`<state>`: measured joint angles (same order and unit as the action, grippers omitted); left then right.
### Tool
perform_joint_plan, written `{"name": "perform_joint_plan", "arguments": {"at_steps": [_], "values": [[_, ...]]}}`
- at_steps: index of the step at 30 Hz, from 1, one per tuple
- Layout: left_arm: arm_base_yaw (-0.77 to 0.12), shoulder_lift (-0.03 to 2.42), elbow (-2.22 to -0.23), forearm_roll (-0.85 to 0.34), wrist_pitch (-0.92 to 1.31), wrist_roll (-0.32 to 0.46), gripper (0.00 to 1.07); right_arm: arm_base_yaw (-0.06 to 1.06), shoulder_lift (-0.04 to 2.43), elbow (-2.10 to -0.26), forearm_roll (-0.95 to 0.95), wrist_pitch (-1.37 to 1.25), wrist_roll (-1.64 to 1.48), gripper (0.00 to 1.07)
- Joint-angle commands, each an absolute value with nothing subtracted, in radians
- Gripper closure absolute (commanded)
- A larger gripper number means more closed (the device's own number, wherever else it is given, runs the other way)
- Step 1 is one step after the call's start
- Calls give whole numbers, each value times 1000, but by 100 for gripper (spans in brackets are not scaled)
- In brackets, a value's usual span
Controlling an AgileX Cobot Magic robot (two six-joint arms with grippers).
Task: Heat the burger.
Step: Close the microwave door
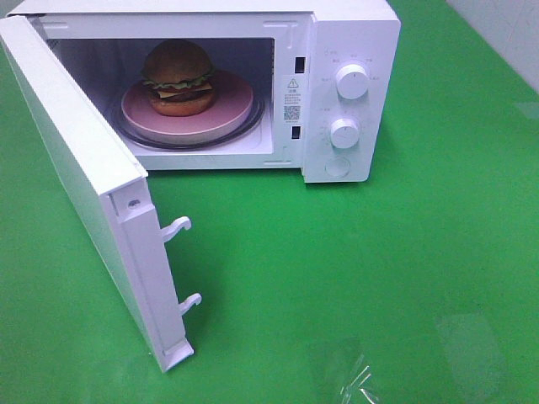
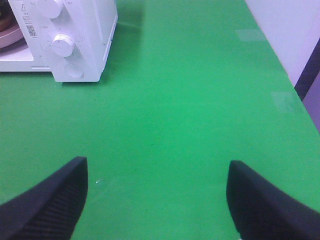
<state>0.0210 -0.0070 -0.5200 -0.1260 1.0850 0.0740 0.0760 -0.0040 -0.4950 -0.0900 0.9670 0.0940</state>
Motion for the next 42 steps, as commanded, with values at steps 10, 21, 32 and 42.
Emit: {"name": "perform_joint_plan", "arguments": {"at_steps": [10, 21, 32, 42], "values": [[16, -10, -526, -125, 1057, 46, 9, 70, -31, -495, -88, 959, 90, 34], [16, 96, -561, -77, 897, 0, 47, 70, -31, -495, -88, 959, 90, 34], [16, 363, -560, -70, 647, 0, 107, 70, -31, -495, -88, 959, 90, 34], [16, 533, -445, -74, 269, 0, 107, 70, -31, -495, -88, 959, 90, 34]]}}
